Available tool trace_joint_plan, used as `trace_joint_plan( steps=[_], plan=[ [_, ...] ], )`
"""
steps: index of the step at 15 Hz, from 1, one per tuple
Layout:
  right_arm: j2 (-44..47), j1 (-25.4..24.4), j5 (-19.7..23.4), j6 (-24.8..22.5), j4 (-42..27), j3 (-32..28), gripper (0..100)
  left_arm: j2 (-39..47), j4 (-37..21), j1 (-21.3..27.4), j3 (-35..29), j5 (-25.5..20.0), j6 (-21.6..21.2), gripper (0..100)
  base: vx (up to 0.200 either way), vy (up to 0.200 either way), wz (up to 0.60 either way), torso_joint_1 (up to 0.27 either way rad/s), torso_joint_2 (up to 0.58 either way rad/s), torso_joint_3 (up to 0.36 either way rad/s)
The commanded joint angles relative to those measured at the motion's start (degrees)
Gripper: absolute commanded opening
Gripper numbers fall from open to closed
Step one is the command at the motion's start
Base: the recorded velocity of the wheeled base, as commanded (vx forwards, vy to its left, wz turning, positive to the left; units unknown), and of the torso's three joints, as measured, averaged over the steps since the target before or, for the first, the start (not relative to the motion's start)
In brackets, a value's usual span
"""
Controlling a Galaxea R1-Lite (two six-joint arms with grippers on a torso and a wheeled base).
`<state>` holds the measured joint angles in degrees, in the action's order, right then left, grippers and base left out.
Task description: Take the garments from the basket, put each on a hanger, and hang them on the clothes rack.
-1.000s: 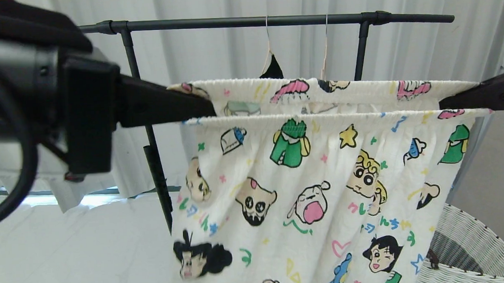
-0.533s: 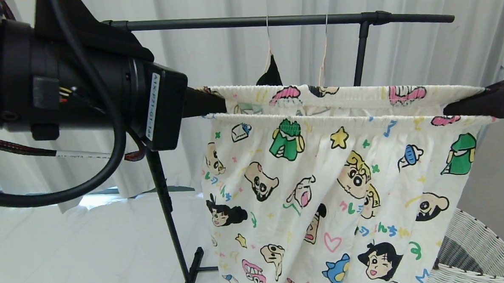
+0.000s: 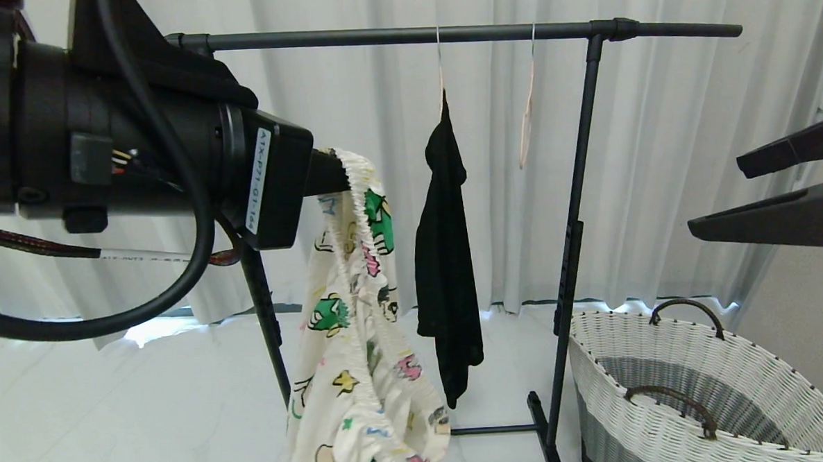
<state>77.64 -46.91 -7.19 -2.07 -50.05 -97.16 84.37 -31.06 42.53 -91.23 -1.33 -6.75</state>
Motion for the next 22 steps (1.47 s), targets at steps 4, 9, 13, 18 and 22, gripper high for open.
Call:
trace_joint_plan(
  steps=[4, 9, 13, 18, 22],
  plan=[
    [-3.81, 6.74, -13.81, -0.04, -16.30, 3.03, 100, -2.54, 0.04, -4.74, 10.55, 16.09, -3.88, 0, 0.000, 0.000, 0.00, 0.000, 0.00, 0.000],
    [-7.94, 12.72, -22.87, -0.39, -16.48, 11.82, 100, -11.60, 9.00, -12.21, 29.71, 17.15, -4.06, 0, 0.000, 0.000, 0.00, 0.000, 0.00, 0.000],
    [-11.20, 12.72, -26.12, -0.48, -13.31, 18.58, 100, -13.09, 11.20, -13.09, 33.31, 20.58, -6.08, 0, 0.000, 0.100, 0.00, 0.001, 0.00, 0.004],
    [-12.16, 12.72, -26.12, -0.48, -9.97, 22.45, 100, -12.92, 11.20, -12.91, 33.23, 20.58, -6.08, 0, 0.000, 0.200, 0.00, 0.001, 0.00, 0.000],
    [-11.90, 12.72, -26.12, -0.74, -0.22, 27.81, 100, -13.00, 11.20, -12.91, 33.40, 20.58, -6.08, 0, 0.000, 0.200, 0.00, 0.000, 0.00, 0.004]
  ],
)
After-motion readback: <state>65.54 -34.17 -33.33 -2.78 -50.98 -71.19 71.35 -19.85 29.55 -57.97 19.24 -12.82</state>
